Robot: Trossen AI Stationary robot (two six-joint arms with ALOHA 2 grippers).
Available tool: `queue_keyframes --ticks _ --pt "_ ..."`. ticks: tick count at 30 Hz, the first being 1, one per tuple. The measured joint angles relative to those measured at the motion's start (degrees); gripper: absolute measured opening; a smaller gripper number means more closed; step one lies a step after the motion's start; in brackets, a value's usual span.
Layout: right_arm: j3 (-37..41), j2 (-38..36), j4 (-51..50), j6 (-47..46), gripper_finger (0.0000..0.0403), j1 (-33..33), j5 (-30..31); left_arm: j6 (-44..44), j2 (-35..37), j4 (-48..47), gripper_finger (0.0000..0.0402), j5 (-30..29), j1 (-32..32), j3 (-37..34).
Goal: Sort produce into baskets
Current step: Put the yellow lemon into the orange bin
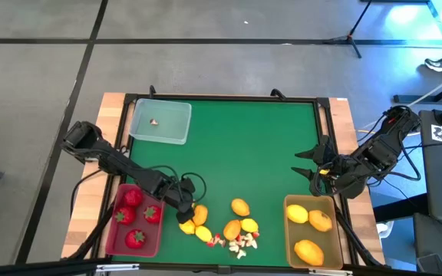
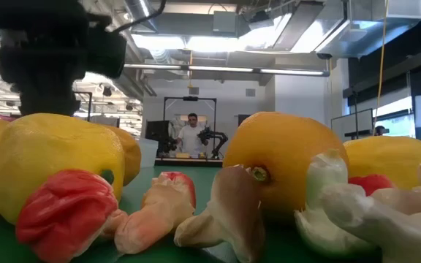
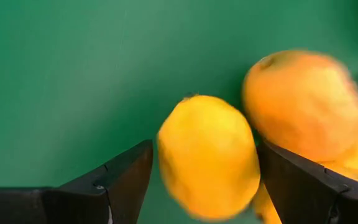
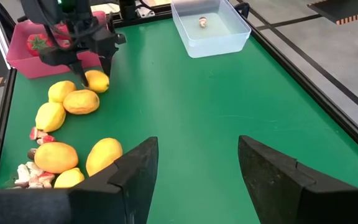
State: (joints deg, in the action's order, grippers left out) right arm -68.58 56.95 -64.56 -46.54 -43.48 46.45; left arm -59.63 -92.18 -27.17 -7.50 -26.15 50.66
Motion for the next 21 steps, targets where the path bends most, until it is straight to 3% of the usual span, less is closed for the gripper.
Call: queue_keyframes --ticks 13,21 --pt "0.0 0.0 -0.4 0.4 0.0221 0.0 -0.2 -0.1 -3.7 0.6 0.0281 1.6 0.1 0.0" --pt "0.0 0.0 -0.3 0.4 0.0221 0.0 -0.2 -0.3 -3.5 0.5 0.0237 2.0 0.8 -0.1"
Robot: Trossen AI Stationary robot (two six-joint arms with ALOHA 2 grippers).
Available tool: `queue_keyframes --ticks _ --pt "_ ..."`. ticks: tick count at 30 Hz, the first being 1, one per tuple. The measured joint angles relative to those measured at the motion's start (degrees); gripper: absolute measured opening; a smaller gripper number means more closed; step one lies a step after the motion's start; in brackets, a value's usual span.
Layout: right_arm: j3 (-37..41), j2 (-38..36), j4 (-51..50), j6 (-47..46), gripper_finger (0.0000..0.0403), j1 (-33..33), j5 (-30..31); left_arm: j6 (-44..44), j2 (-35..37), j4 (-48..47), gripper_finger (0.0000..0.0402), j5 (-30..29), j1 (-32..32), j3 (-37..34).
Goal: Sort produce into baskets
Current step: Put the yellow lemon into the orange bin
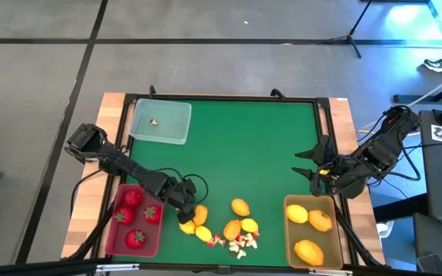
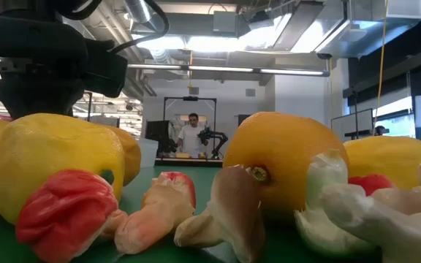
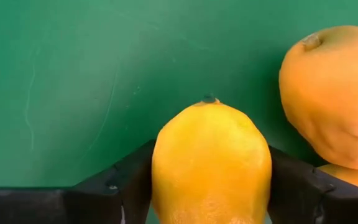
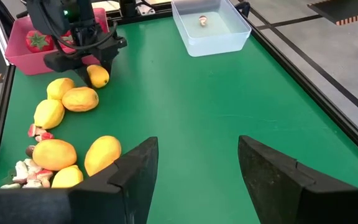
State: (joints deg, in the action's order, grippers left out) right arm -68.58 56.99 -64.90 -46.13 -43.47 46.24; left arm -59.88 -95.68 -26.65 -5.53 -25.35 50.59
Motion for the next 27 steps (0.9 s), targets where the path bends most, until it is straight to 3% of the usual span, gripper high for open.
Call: queue_keyframes --ticks 9,18,23,27 --pt "0.0 0.0 0.0 0.0 0.0221 0.0 -0.2 3.1 1.7 -0.7 0.0222 0.6 2.6 0.6" --pt "0.0 0.0 0.1 0.0 0.0221 0.0 -0.2 13.5 3.3 -7.1 0.0222 -2.6 7.7 8.8" --pt "0.0 0.0 0.1 0.0 0.0221 0.0 -0.2 20.9 3.3 -1.6 0.0223 -7.6 9.7 12.4" --pt "0.0 0.0 0.1 0.0 0.0221 0.0 -0.1 27.6 3.3 9.4 0.0223 -9.2 11.4 13.2"
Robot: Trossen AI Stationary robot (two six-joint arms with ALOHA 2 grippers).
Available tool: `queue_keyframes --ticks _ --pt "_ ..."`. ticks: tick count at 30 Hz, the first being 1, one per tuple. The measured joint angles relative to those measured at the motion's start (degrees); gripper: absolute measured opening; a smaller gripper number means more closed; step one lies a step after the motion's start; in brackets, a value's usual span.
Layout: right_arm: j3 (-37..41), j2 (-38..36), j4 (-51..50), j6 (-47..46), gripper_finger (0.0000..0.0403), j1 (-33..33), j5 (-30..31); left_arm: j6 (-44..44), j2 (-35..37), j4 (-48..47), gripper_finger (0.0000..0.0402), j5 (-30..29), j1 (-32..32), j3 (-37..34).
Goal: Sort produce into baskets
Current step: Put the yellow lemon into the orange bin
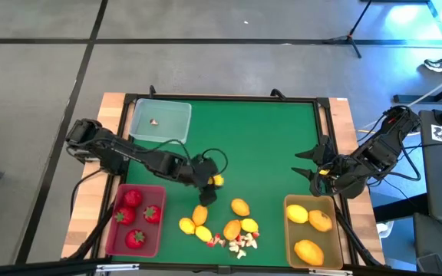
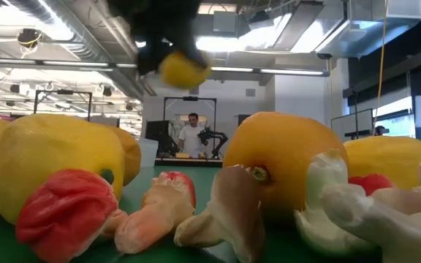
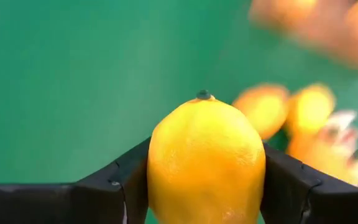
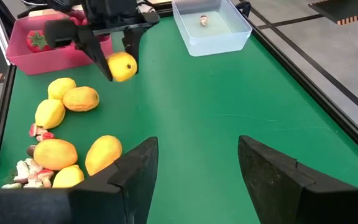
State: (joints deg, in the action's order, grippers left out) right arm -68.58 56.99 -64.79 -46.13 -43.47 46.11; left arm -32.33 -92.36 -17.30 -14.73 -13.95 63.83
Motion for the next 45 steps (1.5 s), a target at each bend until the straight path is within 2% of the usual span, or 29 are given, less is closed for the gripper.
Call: queue_keyframes --ticks 7,12,17,23,29,40,45 --pt "0.0 0.0 0.3 0.0 0.0221 0.0 0.2 8.3 -4.2 22.2 0.0223 0.3 2.6 0.0" --pt "0.0 0.0 0.3 0.0 0.0221 0.0 0.2 9.3 -9.8 31.1 0.0223 3.0 2.9 1.4" --pt "0.0 0.0 0.4 0.0 0.0221 0.0 0.3 11.4 -16.8 31.8 0.0223 5.7 2.4 8.9" --pt "0.0 0.0 0.5 -0.1 0.0221 0.0 0.3 15.2 -25.1 32.3 0.0223 6.0 1.8 19.6" --pt "0.0 0.0 0.5 -0.1 0.0221 0.0 0.3 17.7 -32.5 34.2 0.0223 10.0 1.8 28.1" --pt "0.0 0.0 0.8 -0.2 0.0221 0.0 0.5 21.3 -41.2 38.1 0.0223 12.9 1.6 39.4" --pt "0.0 0.0 0.9 -0.2 0.0221 0.0 0.6 27.7 -44.5 37.7 0.0224 14.3 1.6 44.0"
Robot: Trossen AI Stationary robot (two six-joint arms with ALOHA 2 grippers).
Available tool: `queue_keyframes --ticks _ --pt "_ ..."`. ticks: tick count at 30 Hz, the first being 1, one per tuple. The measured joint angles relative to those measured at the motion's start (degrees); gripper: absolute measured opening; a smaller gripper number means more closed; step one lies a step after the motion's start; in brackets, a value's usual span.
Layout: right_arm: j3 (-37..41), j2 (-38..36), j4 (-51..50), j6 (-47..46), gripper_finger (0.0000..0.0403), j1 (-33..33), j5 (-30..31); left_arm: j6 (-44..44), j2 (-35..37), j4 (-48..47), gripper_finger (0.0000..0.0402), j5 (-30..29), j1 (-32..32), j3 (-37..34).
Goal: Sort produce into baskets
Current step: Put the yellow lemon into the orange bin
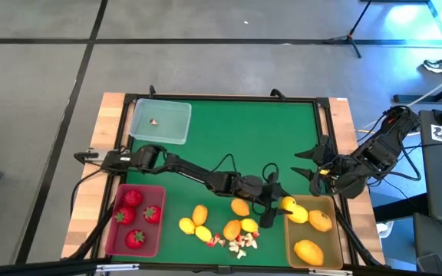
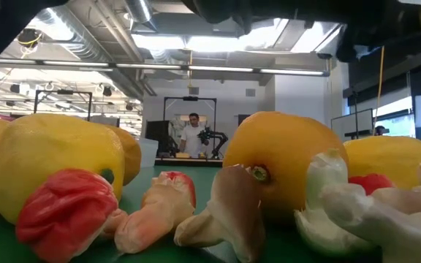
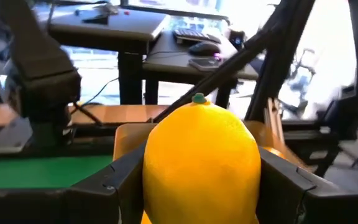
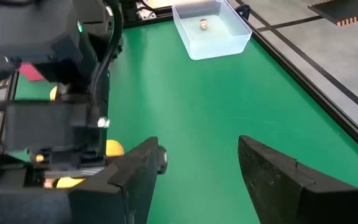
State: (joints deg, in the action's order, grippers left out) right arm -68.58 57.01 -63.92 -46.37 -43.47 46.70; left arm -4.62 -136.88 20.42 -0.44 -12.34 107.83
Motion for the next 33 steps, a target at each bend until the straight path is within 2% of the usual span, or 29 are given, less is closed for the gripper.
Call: queue_keyframes --ticks 4,19,23,28,33 --pt "0.0 0.1 0.0 0.0 0.0221 0.0 0.0 4.5 -1.8 0.3 0.0224 1.8 0.0 2.8" --pt "0.0 0.3 -0.1 0.0 0.0221 0.0 -1.3 6.5 -8.9 3.4 0.0227 9.3 1.6 10.4" --pt "0.0 0.3 -0.1 0.0 0.0221 0.0 -1.3 8.2 -9.9 3.7 0.0265 10.0 1.3 12.0" --pt "0.0 0.3 0.0 0.0 0.0221 0.0 -1.3 9.3 -10.1 3.9 0.032 6.4 1.1 12.1" --pt "0.0 0.3 0.0 0.0 0.0221 0.0 -1.3 5.7 -10.1 4.6 0.0336 5.9 1.3 12.1"
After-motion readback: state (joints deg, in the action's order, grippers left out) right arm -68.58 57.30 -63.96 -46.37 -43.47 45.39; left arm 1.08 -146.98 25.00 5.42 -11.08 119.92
